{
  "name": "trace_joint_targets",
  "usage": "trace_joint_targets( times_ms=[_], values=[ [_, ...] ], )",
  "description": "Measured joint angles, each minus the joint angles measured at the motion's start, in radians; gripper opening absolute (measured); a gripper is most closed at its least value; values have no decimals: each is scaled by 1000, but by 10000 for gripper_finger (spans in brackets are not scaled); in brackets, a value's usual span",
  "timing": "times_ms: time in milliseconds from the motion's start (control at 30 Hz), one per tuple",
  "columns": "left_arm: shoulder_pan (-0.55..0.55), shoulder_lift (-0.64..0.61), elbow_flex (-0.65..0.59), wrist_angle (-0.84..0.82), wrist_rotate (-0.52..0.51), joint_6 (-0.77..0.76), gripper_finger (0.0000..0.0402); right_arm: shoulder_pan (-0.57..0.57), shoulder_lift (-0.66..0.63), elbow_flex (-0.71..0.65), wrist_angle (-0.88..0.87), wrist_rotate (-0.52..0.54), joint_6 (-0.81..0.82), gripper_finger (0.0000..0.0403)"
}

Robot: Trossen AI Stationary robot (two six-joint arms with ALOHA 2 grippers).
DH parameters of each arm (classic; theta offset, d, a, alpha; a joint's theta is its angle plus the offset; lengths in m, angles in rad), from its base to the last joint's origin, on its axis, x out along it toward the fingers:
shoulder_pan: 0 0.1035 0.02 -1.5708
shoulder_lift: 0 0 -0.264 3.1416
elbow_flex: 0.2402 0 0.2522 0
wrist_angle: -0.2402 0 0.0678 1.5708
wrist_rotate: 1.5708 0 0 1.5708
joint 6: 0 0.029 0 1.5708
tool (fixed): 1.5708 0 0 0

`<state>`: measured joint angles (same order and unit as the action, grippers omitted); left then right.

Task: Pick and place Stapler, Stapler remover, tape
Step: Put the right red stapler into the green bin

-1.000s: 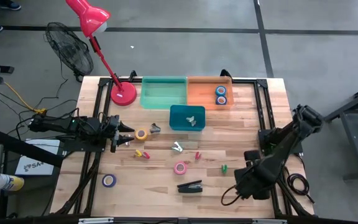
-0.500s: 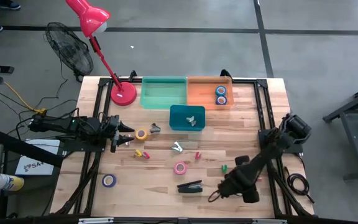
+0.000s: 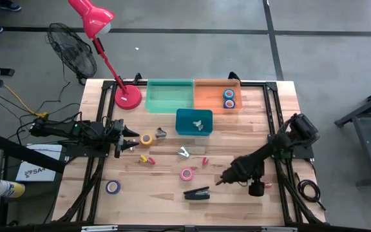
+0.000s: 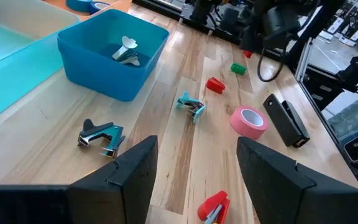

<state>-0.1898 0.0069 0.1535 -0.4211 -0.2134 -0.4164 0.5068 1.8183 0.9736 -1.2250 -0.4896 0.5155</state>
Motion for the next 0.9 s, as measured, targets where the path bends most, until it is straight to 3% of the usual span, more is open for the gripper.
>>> trace_joint_targets(
  times_ms=[267, 900],
  values=[
    [0, 0, 0, 0, 0, 0, 217, -42, 0, 12, 103, -183, 31, 289],
    [0, 0, 0, 0, 0, 0, 217, 11, 0, -94, 108, -109, 84, 289]
  ],
)
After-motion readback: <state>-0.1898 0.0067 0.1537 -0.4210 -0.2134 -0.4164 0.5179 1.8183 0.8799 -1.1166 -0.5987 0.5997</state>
